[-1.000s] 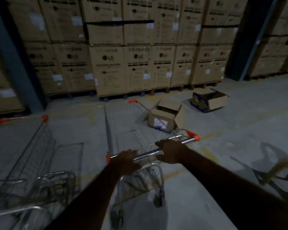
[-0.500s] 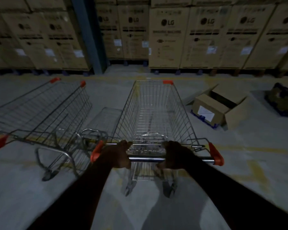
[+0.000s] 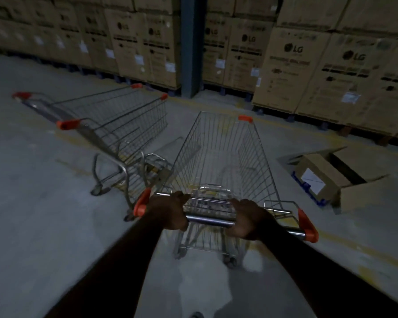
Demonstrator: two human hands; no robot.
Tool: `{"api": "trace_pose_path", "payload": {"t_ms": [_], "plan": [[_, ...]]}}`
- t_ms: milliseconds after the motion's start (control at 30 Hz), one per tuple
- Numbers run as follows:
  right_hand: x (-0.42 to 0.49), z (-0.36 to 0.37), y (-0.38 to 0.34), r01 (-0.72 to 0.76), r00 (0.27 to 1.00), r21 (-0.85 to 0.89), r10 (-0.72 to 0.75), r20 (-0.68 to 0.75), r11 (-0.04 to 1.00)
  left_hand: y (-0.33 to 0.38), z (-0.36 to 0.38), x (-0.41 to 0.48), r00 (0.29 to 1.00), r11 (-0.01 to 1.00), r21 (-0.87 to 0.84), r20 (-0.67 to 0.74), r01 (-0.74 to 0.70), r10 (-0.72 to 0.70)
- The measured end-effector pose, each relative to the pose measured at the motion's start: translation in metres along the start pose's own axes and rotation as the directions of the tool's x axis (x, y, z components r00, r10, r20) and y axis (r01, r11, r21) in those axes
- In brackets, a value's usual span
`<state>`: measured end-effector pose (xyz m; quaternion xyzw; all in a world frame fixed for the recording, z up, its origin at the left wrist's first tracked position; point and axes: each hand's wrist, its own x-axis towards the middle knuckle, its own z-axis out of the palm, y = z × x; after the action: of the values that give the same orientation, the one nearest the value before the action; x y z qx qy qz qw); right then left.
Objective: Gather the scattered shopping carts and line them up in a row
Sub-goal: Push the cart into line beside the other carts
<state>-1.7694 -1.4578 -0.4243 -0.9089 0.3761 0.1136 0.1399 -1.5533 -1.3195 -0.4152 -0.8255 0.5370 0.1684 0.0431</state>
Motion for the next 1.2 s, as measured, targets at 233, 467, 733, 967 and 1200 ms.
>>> {"api": "trace_pose_path", "payload": {"t_ms": [233,467,733,967,1200], "plan": [[-0.075,0.020,0.000,0.111,0.994,-0.067,-0.109,0.030,0.992,0.034,0.041,-0.100,0.986,0.980,-0.109,0.049,0.164,-0.159],[-0.127,0.032,0.003,0.271,0.963,-0.122,-0.267,0.048,0.955,0.075,0.059,-0.189,0.957,0.951,-0.114,0.035,0.289,-0.287],[-0.172,0.042,0.010,0.459,0.885,-0.164,-0.434,0.168,0.873,0.136,0.080,-0.273,0.870,0.860,-0.129,0.077,0.493,-0.487],[-0.210,0.052,0.025,0.659,0.751,-0.195,-0.619,0.232,0.727,0.206,0.112,-0.341,0.735,0.703,-0.234,0.095,0.672,-0.671],[-0.242,0.062,0.007,0.801,0.598,-0.214,-0.739,0.309,0.559,0.248,0.141,-0.401,0.558,0.489,-0.325,0.166,0.809,-0.813]]}}
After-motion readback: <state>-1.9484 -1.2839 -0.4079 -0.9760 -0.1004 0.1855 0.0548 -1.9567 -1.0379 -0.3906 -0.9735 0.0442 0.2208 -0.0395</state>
